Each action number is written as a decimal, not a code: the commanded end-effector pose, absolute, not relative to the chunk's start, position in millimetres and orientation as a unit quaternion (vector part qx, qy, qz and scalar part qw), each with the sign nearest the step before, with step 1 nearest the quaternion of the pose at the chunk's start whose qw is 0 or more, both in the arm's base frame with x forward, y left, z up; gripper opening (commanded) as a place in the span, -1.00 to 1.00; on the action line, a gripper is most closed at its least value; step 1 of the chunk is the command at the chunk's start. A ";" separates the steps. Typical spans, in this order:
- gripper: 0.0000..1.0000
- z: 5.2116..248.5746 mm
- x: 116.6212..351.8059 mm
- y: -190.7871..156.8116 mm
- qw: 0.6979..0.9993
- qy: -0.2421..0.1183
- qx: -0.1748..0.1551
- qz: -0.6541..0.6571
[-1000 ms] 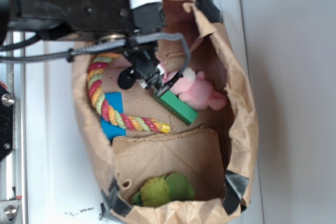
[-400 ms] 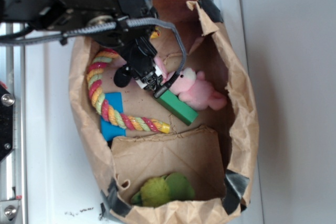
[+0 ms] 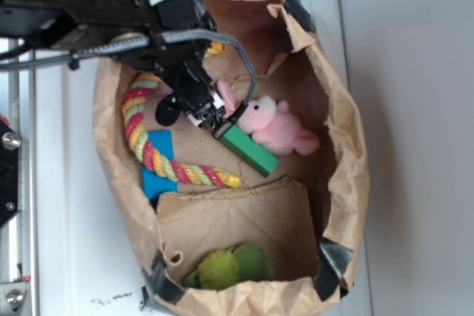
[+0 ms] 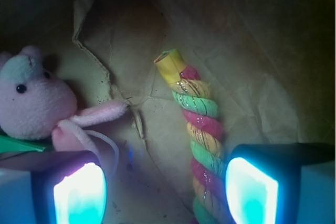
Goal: Grab the multicolored rope.
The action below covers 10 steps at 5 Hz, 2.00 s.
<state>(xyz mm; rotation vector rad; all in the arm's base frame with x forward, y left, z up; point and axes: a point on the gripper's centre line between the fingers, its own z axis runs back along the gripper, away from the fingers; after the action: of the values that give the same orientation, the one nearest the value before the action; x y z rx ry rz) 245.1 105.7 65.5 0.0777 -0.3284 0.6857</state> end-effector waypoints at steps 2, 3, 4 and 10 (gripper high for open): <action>1.00 82.6 245.7 113.4 0.920 -0.187 0.040 0.342; 1.00 82.6 245.7 113.4 0.920 -0.187 0.040 0.342; 1.00 74.3 251.8 121.5 0.919 -0.184 0.048 0.346; 1.00 29.0 247.0 156.4 0.923 -0.220 0.119 0.292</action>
<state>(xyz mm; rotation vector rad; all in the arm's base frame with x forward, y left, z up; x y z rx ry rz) 247.8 146.0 22.7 0.2316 -0.4431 0.5902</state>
